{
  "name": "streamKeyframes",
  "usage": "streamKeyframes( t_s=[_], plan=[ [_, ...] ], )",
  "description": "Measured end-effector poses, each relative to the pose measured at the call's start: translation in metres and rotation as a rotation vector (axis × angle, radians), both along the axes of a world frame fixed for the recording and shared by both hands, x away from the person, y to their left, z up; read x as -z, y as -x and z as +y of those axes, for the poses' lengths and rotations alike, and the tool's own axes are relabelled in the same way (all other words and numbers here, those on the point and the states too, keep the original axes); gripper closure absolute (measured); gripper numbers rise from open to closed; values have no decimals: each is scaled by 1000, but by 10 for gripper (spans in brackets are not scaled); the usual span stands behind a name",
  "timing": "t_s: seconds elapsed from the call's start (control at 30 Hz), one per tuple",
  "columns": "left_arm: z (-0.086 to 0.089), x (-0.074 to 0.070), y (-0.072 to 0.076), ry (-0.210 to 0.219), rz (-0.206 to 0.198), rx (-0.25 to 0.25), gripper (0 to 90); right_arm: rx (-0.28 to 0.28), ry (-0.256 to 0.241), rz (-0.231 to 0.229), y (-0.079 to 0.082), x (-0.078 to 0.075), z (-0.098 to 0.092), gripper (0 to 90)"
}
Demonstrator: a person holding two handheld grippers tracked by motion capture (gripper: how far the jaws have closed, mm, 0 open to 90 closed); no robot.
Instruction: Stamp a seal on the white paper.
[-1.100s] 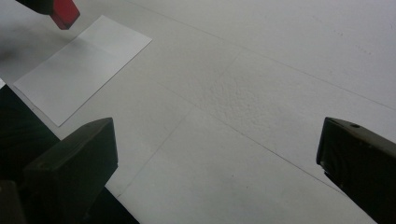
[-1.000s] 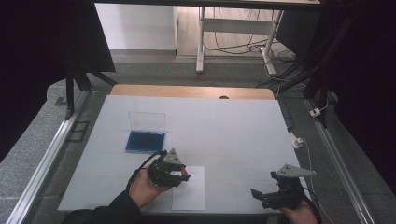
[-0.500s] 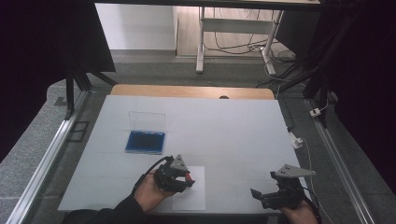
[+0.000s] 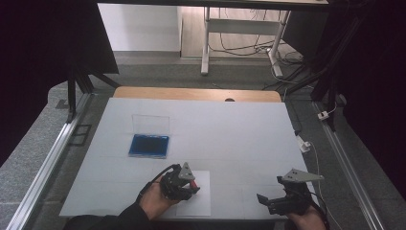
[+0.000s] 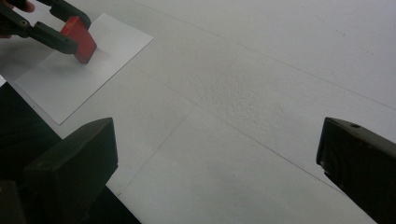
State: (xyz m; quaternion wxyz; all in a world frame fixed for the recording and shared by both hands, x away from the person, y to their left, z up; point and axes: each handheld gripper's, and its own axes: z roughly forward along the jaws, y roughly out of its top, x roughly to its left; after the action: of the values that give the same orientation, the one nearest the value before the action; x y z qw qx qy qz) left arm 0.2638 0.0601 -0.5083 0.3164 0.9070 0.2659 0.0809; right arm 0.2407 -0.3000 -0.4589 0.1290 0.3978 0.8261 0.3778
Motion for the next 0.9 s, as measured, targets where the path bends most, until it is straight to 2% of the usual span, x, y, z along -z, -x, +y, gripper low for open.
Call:
streamKeyframes(
  t_s=[0.27, 0.5, 0.8, 0.9],
  plan=[
    [3, 4, 3, 27, -14, -13, 582, -3, 4, 2, 0, 0, 0, 0],
    [0, 5, 8, 13, -45, -27, 583, -4, 7, 4, -1, 0, 1, 0],
    [7, 8, 1, 75, 17, -27, 582, -4, 7, 7, -1, 0, 1, 0],
    [7, 8, 2, 73, 14, -30, 582, -4, 7, 7, -1, 1, 1, 0]
  ],
)
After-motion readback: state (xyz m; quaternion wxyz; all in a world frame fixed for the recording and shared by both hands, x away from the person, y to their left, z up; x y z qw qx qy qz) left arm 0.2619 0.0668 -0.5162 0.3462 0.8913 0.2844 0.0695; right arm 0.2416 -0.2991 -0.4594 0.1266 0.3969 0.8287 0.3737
